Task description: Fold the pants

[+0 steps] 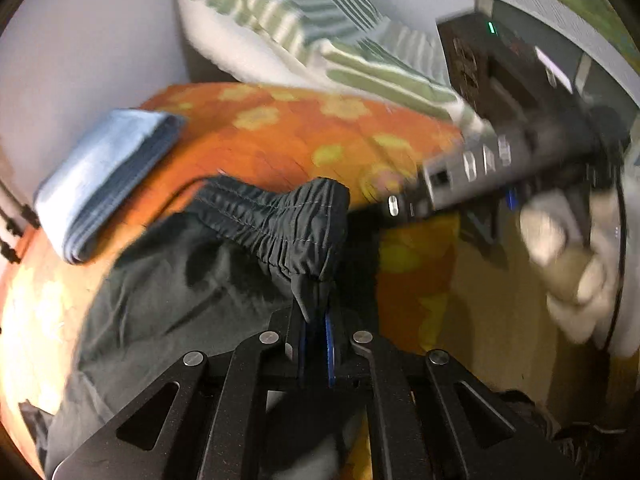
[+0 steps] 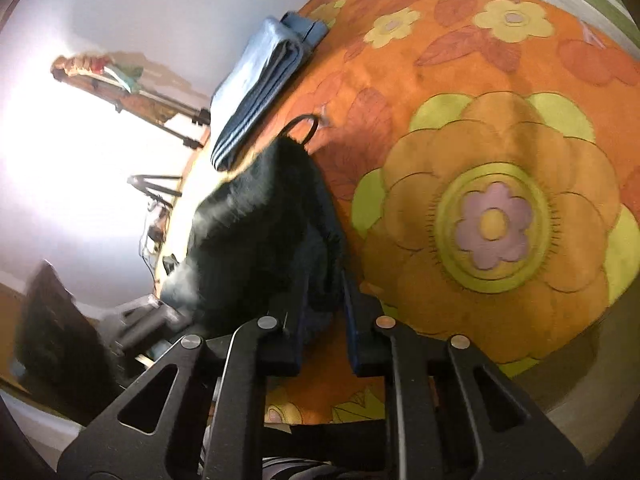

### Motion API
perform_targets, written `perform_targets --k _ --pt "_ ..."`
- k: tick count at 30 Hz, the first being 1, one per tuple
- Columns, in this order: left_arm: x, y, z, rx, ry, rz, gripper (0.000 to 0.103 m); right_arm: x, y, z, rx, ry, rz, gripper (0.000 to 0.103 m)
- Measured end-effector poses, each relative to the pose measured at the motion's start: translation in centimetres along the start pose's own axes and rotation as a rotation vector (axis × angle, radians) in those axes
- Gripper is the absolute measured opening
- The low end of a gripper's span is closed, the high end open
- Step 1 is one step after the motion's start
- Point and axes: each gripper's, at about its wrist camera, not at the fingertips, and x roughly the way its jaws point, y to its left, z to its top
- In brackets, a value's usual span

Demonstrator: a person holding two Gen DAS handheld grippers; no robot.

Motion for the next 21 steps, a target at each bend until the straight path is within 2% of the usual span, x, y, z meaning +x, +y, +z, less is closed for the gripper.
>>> perform_targets --k 2,4,5,6,7,8,9,12,16,18,21 --pt "0.4 -0.8 -0.3 0.038 0.016 0.006 0.006 -0.8 -0.8 0.2 0.033 -0.018 0.02 0.017" --pt "0.7 -1.1 -0.5 0.041 0.05 -0.023 0.014 -1.5 -1.4 0.5 0.057 -0.032 0.016 0.017" --pt "0.7 -1.1 -0.5 0.033 0.057 -0.041 0.018 -1.9 -1.6 0.8 0.062 -0.038 0.019 0.025" --pt "0.5 -1.0 -0.5 0.017 0.059 -0.071 0.021 -2.2 -1.6 1.0 0.06 -0.043 0.024 0.038" --pt "0.4 -0.9 -0.5 0.009 0.059 -0.082 0.023 -2.5 -1.5 1.2 0.055 -0.05 0.027 0.046" --pt "0.1 -0.6 -0.5 -0.011 0.061 -0.094 0.023 -2.7 -1.0 1.4 0.038 -0.054 0.027 0.062" --pt "-0.2 -0.2 -0.5 -0.027 0.061 -0.096 0.023 -2.6 -0.6 1.5 0.018 -0.046 0.029 0.07" --pt "-3.1 1.6 -1.3 -0.116 0.019 -0.107 0.023 -1.4 1.0 1.9 -0.066 -0.002 0.006 0.071" --pt "-9.5 5.7 -4.7 -0.242 -0.073 -0.037 0.024 1.4 3.1 2.2 -0.18 0.048 -0.054 0.071" --pt "-13.6 8.5 -8.4 -0.331 -0.111 0.051 0.024 2.2 3.9 2.9 -0.235 0.037 -0.093 0.071" --pt "-17.7 11.7 -14.5 -0.433 -0.097 0.197 0.024 3.4 4.8 5.0 -0.279 0.04 -0.105 0.071"
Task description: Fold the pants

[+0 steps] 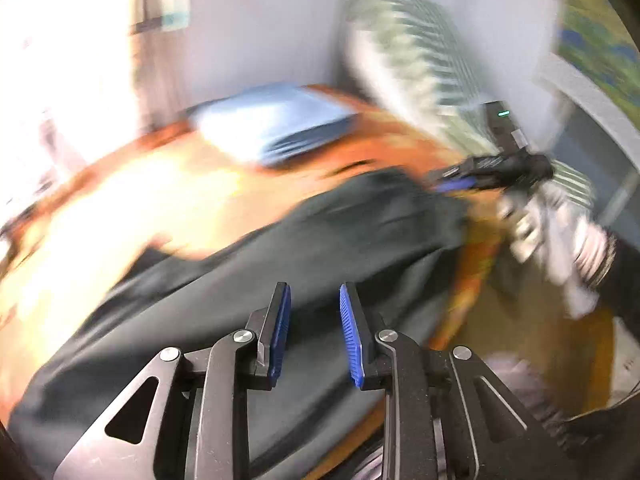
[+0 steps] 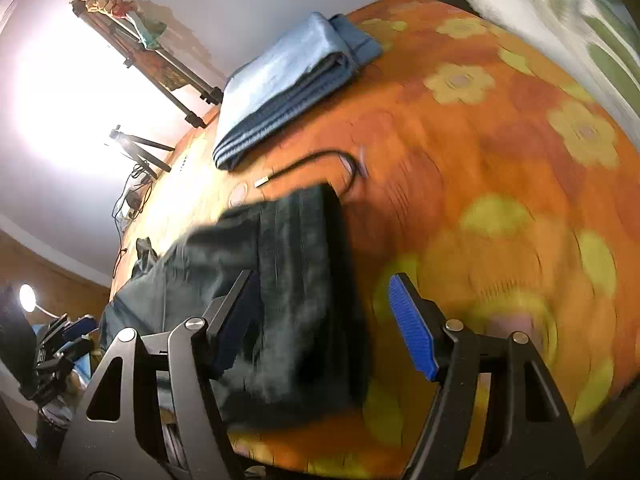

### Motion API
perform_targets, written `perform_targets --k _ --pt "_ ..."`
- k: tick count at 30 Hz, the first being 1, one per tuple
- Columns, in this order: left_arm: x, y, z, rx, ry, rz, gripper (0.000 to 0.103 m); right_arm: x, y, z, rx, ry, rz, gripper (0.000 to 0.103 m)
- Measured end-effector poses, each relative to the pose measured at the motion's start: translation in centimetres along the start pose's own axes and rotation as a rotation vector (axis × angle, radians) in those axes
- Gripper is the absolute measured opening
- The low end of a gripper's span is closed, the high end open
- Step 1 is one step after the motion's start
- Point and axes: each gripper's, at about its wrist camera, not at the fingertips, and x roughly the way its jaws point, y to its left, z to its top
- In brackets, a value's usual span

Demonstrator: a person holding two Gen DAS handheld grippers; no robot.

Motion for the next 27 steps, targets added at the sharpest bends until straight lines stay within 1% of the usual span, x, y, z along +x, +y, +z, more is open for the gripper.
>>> perform_targets --k 1,2,4,6,8,9,11,13,14,17,18,19,21,23,25,26,27 --pt "-0.8 1.6 -1.3 -0.034 0.008 0.035 0.024 0.6 0.0 1.0 -0.01 0.006 -0.003 0.071" --pt "-1.7 4.1 -3.3 -0.098 0.026 0.084 0.024 1.0 0.2 1.7 -0.024 0.005 -0.007 0.071" --pt "-2.3 6.9 -5.8 -0.175 0.05 0.132 0.024 2.2 0.6 3.0 -0.061 0.012 -0.015 0.071" --pt "-2.7 9.3 -8.8 -0.248 0.076 0.176 0.024 3.3 0.9 3.8 -0.08 0.033 0.001 0.074" --pt "-2.4 10.2 -10.6 -0.29 0.096 0.188 0.024 4.6 1.1 4.0 -0.084 0.066 0.015 0.076" --pt "-2.1 10.6 -11.5 -0.308 0.106 0.183 0.024 4.9 1.3 4.1 -0.092 0.067 0.017 0.079" --pt "-1.4 11.0 -12.4 -0.332 0.124 0.17 0.024 5.2 1.8 4.1 -0.116 0.059 0.012 0.082" --pt "-0.9 10.9 -12.8 -0.338 0.129 0.154 0.024 5.3 2.0 4.0 -0.127 0.07 0.03 0.082" --pt "-0.9 10.9 -13.0 -0.332 0.133 0.141 0.024 5.3 2.3 3.8 -0.139 0.072 0.04 0.078" --pt "-0.7 10.8 -13.6 -0.314 0.143 0.133 0.024 5.4 2.8 3.1 -0.165 0.073 0.028 0.063" --pt "-0.3 10.8 -13.4 -0.316 0.147 0.132 0.024 5.3 2.9 2.9 -0.16 0.064 0.035 0.053" --pt "-0.3 10.8 -13.5 -0.317 0.147 0.134 0.024 5.1 2.9 2.8 -0.148 0.059 0.043 0.05" --pt "-0.6 10.5 -13.5 -0.309 0.138 0.137 0.024 4.2 3.3 2.5 -0.147 0.044 0.042 0.048" --pt "-1.0 9.9 -13.2 -0.276 0.13 0.135 0.024 2.8 4.5 2.3 -0.197 0.006 -0.024 0.047" --pt "-1.4 8.6 -12.7 -0.215 0.127 0.134 0.024 0.9 4.6 2.7 -0.185 -0.056 -0.053 0.047" --pt "-1.4 7.6 -12.3 -0.168 0.131 0.125 0.024 -0.1 4.3 3.1 -0.174 -0.088 -0.076 0.047" --pt "-1.3 7.1 -12.1 -0.141 0.135 0.121 0.024 -0.3 4.2 3.4 -0.182 -0.094 -0.094 0.048"
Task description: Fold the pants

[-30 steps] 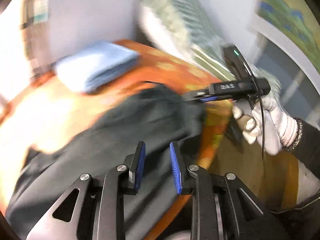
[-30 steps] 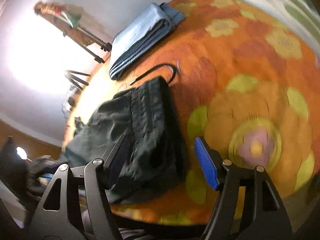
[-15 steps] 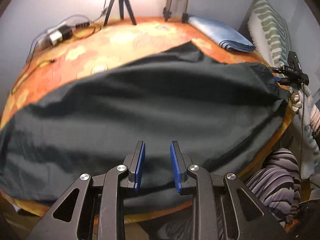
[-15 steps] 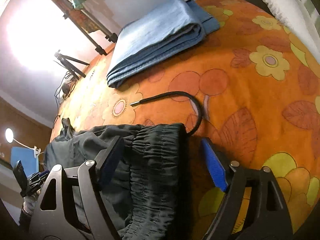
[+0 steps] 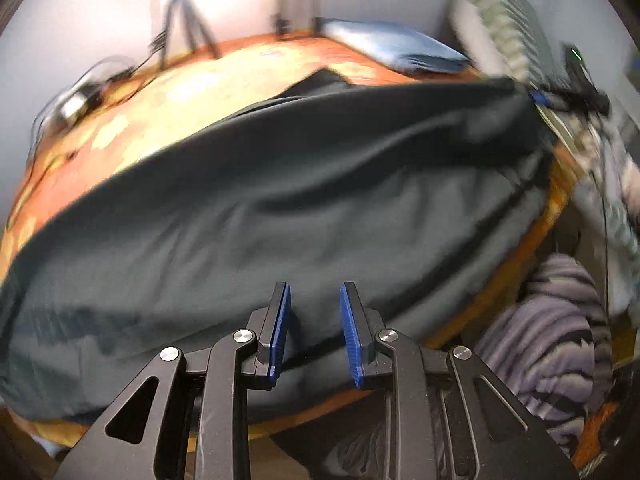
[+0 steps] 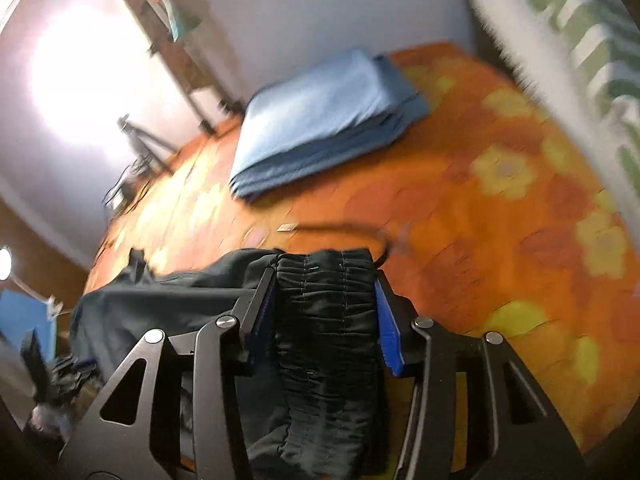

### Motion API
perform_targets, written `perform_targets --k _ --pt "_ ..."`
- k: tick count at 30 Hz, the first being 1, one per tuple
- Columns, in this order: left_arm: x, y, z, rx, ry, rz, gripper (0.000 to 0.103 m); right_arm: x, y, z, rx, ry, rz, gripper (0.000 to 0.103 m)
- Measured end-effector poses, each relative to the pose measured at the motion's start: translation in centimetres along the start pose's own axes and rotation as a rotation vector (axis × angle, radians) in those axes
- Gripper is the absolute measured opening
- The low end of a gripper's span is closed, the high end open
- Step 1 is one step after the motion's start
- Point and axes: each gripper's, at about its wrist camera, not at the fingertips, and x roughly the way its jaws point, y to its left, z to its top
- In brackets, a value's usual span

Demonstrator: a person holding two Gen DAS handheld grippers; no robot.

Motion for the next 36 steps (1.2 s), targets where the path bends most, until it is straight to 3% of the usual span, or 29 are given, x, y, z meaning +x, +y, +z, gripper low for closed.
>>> perform_targets --k 3,7,10,13,17,20,31,32,33,36 --pt "0.6 -1.7 0.4 0.069 0.022 -0.018 0.024 0.7 -0.4 0.3 0.011 0.077 -0.03 0.055" --pt "1.4 -3.3 0.4 0.155 0.047 -0.026 0.024 -1.4 1.4 -0.3 -0.092 0.022 -0.131 0.056" --pt "1.9 -4.4 0.3 0.221 0.069 -0.026 0.024 -3.8 3.8 -2.0 -0.19 0.031 -0.056 0.056" --pt "2.3 -5.0 0.2 0.254 0.088 -0.021 0.024 -5.2 7.7 -5.1 -0.38 0.095 0.064 0.056" --pt "2.4 -5.2 0.2 0.263 0.087 -0.019 0.024 -3.8 12.6 -9.4 -0.637 0.221 0.069 0.056" --pt "2.1 -5.5 -0.3 0.277 0.096 -0.024 0.024 -2.3 14.2 -11.3 -0.771 0.277 0.034 0.056" --pt "2.8 -5.1 0.3 0.27 0.084 0.012 0.023 0.8 16.2 -13.3 -0.976 0.399 -0.01 0.056" --pt "2.9 -5.1 0.4 0.27 0.082 0.01 0.02 1.1 16.2 -13.6 -0.989 0.411 -0.013 0.056" --pt "2.9 -5.1 0.5 0.274 0.08 0.008 0.011 1.3 16.1 -13.7 -0.997 0.412 -0.019 0.056" --pt "3.0 -5.1 0.6 0.285 0.074 0.01 0.006 1.8 16.0 -13.8 -1.018 0.406 -0.049 0.056"
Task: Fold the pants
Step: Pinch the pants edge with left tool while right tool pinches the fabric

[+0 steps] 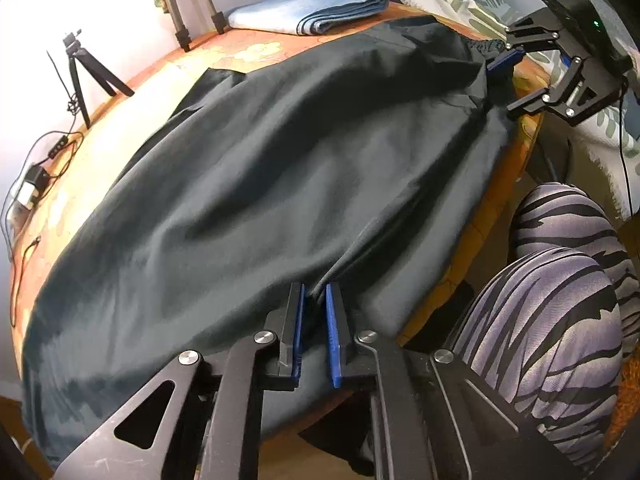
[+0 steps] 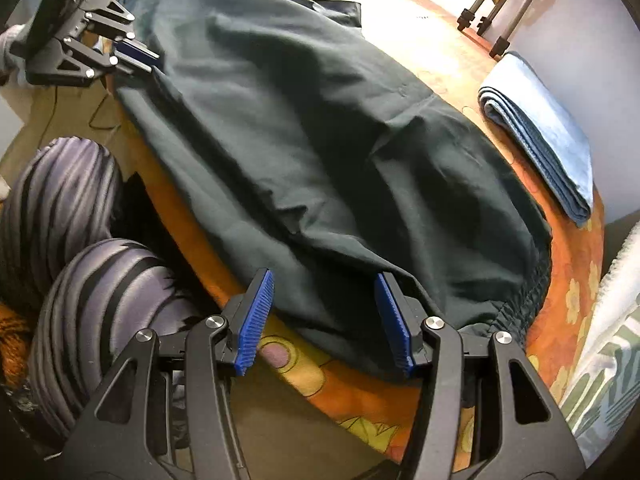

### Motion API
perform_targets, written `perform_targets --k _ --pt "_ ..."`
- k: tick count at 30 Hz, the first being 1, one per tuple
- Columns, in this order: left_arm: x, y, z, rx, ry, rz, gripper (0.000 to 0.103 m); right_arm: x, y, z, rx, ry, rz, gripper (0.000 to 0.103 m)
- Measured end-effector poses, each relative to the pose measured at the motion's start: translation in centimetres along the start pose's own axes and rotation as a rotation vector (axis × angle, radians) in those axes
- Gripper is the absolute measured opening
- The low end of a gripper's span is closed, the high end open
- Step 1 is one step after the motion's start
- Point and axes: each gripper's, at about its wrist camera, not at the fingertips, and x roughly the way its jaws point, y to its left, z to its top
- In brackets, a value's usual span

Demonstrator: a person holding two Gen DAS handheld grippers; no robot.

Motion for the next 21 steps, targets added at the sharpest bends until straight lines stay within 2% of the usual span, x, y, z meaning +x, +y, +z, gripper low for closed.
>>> perform_targets --k 9,12,18,19,20,21 --pt "-0.8 0.7 0.1 -0.039 -0.039 0.006 0.004 -1.6 -0.1 0.6 -0.029 -0.051 -0.028 0.056" --pt "-0.9 1.1 0.5 -0.045 -0.048 0.01 0.004 -2.3 0.2 0.4 -0.047 -0.077 -0.012 0.056" --pt "-1.0 1.9 1.0 -0.081 -0.068 0.001 0.003 0.1 0.7 1.1 -0.081 -0.044 -0.044 0.056" --pt "-1.0 1.9 1.0 -0.08 -0.069 0.0 0.003 0.8 1.0 1.4 -0.097 -0.038 -0.064 0.054" --pt "-1.1 1.8 1.0 -0.076 -0.07 0.0 0.003 1.1 1.2 1.4 -0.111 -0.031 -0.069 0.046" --pt "-1.2 1.7 0.9 -0.075 -0.071 0.0 0.003 1.6 1.3 1.5 -0.128 -0.02 -0.066 0.034"
